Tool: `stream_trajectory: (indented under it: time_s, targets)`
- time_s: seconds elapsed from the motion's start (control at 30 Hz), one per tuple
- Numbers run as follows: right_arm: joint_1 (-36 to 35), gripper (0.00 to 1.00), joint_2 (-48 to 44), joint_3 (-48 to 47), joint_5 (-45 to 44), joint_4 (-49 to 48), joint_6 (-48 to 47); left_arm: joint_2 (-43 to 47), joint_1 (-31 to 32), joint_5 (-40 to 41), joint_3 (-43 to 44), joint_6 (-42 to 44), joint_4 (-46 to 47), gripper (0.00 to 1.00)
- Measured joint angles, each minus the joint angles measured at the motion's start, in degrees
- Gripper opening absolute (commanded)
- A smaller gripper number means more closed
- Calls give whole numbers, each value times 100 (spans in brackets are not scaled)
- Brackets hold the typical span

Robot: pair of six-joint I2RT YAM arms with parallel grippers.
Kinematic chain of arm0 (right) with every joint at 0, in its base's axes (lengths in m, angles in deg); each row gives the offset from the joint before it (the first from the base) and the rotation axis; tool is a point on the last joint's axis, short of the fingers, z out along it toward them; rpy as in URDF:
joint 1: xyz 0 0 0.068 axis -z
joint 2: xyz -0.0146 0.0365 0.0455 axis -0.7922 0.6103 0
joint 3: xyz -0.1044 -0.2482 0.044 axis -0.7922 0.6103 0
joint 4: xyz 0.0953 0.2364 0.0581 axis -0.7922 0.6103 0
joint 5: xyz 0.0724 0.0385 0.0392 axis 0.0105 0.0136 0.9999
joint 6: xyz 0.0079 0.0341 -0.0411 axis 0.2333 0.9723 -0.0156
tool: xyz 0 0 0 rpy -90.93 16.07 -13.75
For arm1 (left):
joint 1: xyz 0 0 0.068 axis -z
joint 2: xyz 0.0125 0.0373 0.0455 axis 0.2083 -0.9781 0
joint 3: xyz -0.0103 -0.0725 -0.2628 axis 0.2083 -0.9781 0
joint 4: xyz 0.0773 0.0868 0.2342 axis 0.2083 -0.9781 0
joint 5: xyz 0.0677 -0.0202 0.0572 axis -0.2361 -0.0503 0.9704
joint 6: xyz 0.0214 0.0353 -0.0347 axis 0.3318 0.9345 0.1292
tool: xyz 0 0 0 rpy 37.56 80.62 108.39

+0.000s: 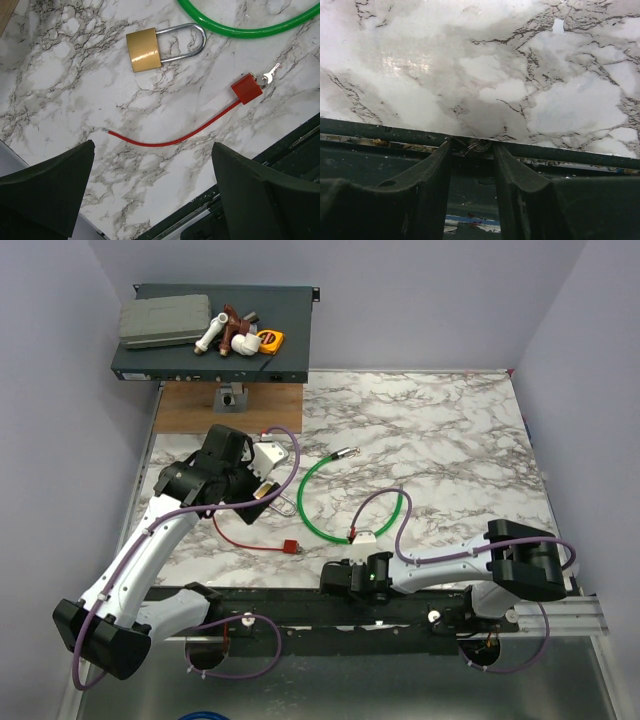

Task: Unlock with the key
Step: Pick up the key from the center of the board.

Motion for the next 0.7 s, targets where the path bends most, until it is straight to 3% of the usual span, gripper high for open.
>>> stream_trajectory:
  time_s: [0.13, 0.33, 0.7]
  targets:
    - [-31, 16, 0, 2, -39, -9, 37, 4, 0, 0, 68, -2, -33, 98]
    - [-57, 1, -4, 0, -55, -48, 31, 4, 0, -2, 68, -20, -70, 98]
    - [-205, 1, -382, 20, -273, -44, -74, 4, 0, -35, 68, -20, -125, 95]
